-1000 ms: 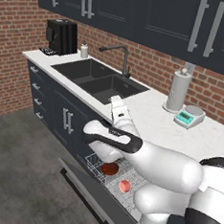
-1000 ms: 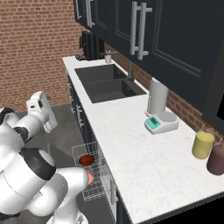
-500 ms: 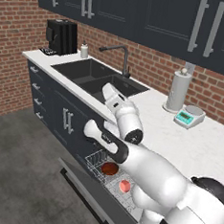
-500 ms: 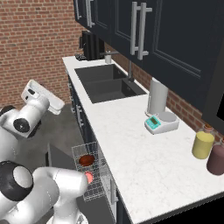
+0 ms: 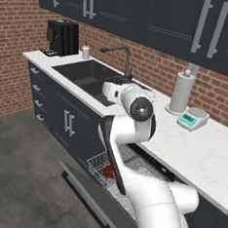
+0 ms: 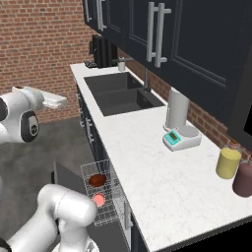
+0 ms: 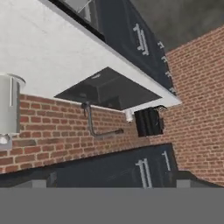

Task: Pick up the cup and bowl from the counter, place them in the dishwasher, and close the dishwasher door.

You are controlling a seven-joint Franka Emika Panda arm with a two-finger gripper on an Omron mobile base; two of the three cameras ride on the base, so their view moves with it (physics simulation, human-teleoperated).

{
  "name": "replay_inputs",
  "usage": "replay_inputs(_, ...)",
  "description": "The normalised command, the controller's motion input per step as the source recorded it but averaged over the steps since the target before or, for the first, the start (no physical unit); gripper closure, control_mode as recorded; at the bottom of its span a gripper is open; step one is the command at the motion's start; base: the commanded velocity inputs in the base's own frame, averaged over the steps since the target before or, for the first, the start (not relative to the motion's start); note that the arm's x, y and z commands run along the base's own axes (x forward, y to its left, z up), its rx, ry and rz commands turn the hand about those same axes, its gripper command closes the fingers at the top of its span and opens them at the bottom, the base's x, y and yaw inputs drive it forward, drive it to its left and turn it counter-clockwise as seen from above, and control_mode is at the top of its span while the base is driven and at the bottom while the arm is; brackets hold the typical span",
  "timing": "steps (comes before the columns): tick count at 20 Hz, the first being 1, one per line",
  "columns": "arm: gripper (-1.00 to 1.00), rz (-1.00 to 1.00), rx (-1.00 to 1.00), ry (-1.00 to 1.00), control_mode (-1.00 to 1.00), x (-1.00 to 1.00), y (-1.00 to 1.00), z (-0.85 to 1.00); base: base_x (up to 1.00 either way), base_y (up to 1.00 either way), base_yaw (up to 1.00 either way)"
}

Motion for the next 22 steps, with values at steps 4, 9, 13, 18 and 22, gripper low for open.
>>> replay_inputs(4, -1.0, 0.05, -0.69, 0.82, -1.0, -0.12, 0.15, 0.3, 0.0, 0.0, 0.0)
replay_inputs(9, -1.0, 0.21, -0.46, 0.58, -1.0, -0.27, 0.28, -0.88, 0.0, 0.0, 0.0)
replay_inputs(13, -1.0, 0.22, -0.31, 0.36, -1.0, -0.45, 0.49, -1.0, 0.0, 0.0, 0.0)
replay_inputs(18, -1.0, 0.2, -0.25, 0.3, -1.0, -0.48, 0.3, -1.0, 0.0, 0.0, 0.0)
replay_inputs(22, -1.0, 0.11, -0.1, 0.26, -1.0, -0.26, 0.06, -1.0, 0.0, 0.0, 0.0)
